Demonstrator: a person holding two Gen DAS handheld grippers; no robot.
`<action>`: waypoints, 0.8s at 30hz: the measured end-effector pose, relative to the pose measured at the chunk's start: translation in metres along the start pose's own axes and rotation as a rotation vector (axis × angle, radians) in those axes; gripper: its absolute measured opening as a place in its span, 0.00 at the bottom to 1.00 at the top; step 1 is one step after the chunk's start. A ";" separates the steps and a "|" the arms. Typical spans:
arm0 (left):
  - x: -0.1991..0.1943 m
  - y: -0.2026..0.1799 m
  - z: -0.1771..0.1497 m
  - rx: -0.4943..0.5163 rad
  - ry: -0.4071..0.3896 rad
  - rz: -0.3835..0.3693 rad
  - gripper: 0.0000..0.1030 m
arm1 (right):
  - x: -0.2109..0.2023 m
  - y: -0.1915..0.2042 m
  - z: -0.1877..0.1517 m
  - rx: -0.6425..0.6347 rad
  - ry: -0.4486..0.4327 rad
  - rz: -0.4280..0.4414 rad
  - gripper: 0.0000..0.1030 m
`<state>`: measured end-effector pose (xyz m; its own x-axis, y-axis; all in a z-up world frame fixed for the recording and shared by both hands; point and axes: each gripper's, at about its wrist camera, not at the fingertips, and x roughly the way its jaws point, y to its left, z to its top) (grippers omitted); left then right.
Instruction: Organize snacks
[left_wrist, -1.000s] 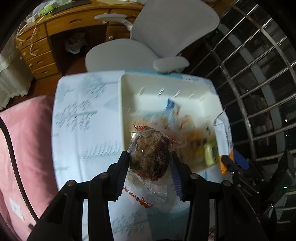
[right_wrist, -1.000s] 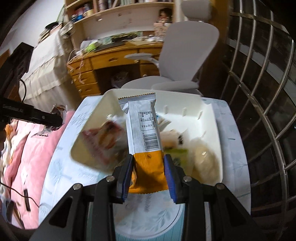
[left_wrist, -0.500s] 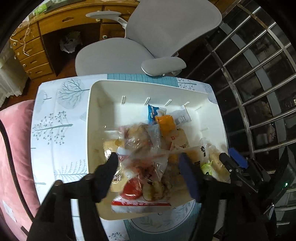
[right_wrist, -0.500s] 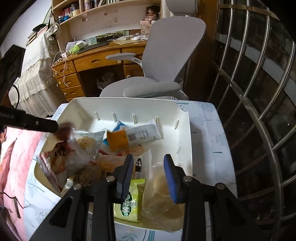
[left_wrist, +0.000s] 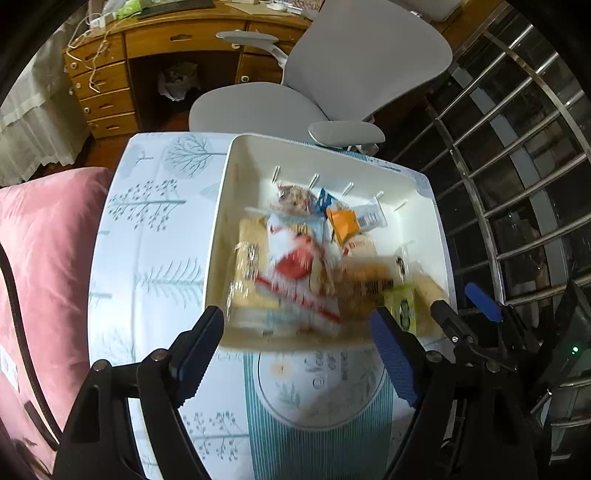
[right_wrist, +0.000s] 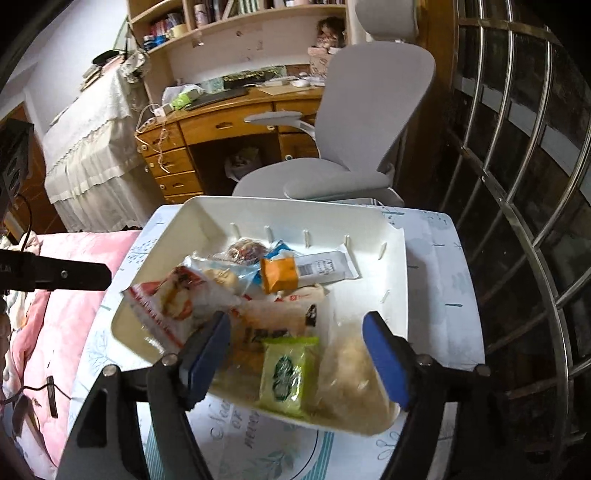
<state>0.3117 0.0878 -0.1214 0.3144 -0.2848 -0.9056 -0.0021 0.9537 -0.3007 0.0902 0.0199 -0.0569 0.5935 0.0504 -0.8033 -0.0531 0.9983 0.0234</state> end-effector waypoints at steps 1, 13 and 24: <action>-0.003 -0.001 -0.008 0.006 0.002 -0.003 0.78 | -0.002 0.002 -0.004 0.002 0.009 -0.007 0.74; -0.005 0.009 -0.129 0.009 0.098 0.001 0.79 | -0.054 0.033 -0.110 0.086 0.170 -0.022 0.92; -0.080 0.007 -0.197 0.043 0.003 0.012 0.79 | -0.121 0.067 -0.171 0.208 0.291 -0.073 0.94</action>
<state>0.0997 0.0986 -0.1105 0.3121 -0.2732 -0.9099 0.0347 0.9604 -0.2765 -0.1228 0.0760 -0.0601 0.3346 -0.0017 -0.9424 0.1628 0.9851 0.0561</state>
